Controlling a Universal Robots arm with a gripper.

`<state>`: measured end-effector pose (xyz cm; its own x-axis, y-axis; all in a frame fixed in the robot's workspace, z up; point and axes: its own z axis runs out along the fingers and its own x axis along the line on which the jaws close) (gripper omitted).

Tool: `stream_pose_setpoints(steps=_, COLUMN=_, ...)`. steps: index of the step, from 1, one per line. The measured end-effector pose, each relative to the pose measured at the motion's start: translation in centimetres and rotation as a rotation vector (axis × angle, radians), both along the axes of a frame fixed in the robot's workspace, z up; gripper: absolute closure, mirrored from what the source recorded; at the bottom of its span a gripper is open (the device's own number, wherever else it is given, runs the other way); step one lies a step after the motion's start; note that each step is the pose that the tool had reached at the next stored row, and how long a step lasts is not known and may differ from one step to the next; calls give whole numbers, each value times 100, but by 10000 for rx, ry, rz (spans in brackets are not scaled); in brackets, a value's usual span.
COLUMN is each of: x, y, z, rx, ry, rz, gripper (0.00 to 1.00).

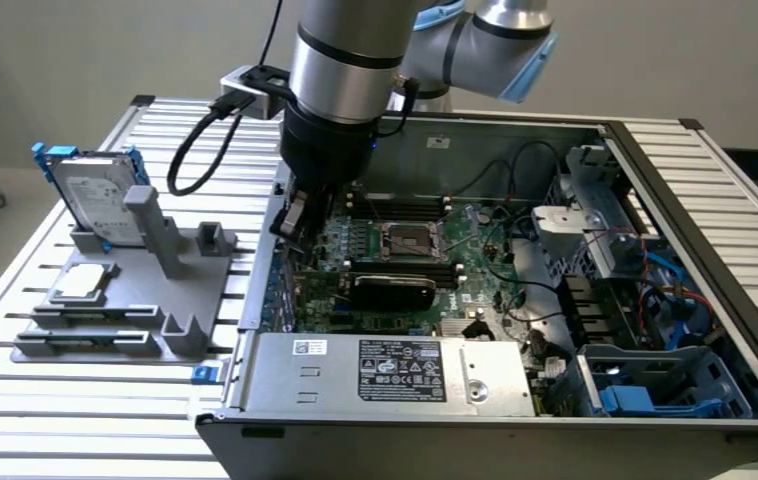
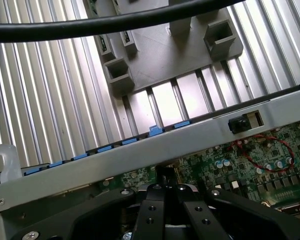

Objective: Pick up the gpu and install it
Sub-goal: 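Press down on the gpu until it lock into place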

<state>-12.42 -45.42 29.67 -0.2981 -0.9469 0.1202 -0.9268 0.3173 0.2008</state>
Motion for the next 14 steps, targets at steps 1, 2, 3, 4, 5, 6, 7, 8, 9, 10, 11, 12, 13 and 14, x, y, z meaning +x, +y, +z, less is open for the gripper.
stream_pose_setpoints(steps=1, x=-1, y=1, z=-1, rx=1, ry=0, rz=0, gripper=89)
stream_pose_setpoints(steps=2, x=-2, y=2, z=-1, rx=2, ry=-1, rz=0, gripper=89)
stream_pose_setpoints(steps=3, x=-3, y=4, z=-2, rx=2, ry=0, rz=1, gripper=89)
stream_pose_setpoints(steps=4, x=-4, y=5, z=-1, rx=1, ry=3, rz=1, gripper=89)
stream_pose_setpoints(steps=5, x=-6, y=7, z=0, rx=0, ry=5, rz=1, gripper=89)
stream_pose_setpoints(steps=6, x=-7, y=7, z=0, rx=0, ry=6, rz=1, gripper=89)
stream_pose_setpoints(steps=7, x=-10, y=8, z=0, rx=0, ry=7, rz=0, gripper=89)
stream_pose_setpoints(steps=8, x=-12, y=9, z=0, rx=0, ry=8, rz=0, gripper=89)
stream_pose_setpoints(steps=9, x=-14, y=11, z=0, rx=0, ry=9, rz=1, gripper=89)
stream_pose_setpoints(steps=10, x=-16, y=12, z=0, rx=0, ry=10, rz=0, gripper=89)
stream_pose_setpoints(steps=11, x=-19, y=12, z=0, rx=0, ry=12, rz=1, gripper=89)
stream_pose_setpoints(steps=12, x=-21, y=13, z=0, rx=0, ry=12, rz=0, gripper=89)
stream_pose_setpoints(steps=13, x=-23, y=14, z=0, rx=-1, ry=14, rz=0, gripper=89)
stream_pose_setpoints(steps=14, x=-25, y=14, z=0, rx=0, ry=14, rz=1, gripper=89)
